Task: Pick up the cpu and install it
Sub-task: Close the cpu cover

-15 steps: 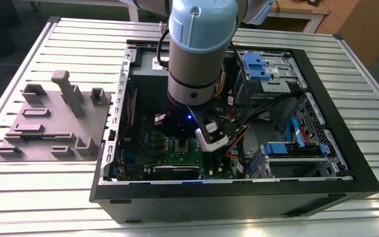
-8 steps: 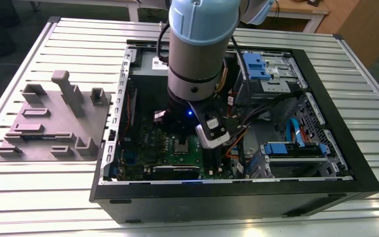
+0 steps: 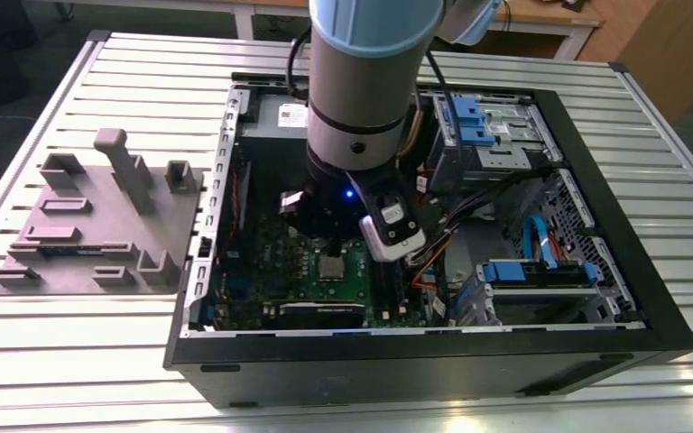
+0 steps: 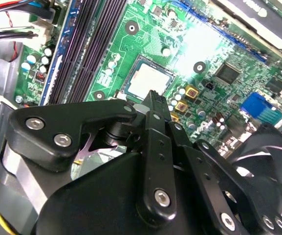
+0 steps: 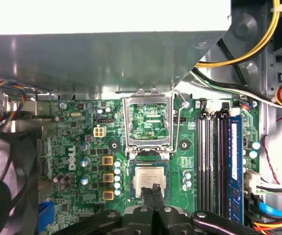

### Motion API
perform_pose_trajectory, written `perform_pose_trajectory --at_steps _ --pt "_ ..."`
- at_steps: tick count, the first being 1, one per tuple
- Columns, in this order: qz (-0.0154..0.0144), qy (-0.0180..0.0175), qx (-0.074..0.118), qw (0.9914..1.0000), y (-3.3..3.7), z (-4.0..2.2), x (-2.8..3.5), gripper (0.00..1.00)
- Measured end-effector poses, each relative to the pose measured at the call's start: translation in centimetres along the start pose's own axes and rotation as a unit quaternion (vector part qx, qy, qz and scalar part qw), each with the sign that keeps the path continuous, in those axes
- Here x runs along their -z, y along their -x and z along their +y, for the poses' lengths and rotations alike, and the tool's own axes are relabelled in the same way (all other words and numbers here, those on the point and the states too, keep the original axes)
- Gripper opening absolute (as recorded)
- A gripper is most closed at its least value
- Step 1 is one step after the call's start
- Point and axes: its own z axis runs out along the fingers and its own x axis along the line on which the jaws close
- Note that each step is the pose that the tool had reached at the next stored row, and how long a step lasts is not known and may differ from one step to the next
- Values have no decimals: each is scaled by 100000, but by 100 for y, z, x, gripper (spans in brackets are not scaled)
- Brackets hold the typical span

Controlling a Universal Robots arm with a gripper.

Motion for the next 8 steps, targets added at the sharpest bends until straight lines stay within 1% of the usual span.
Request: perform_pose_trajectory --at_steps 8 --pt "-4 5 1 100000 -2 1 88 10"
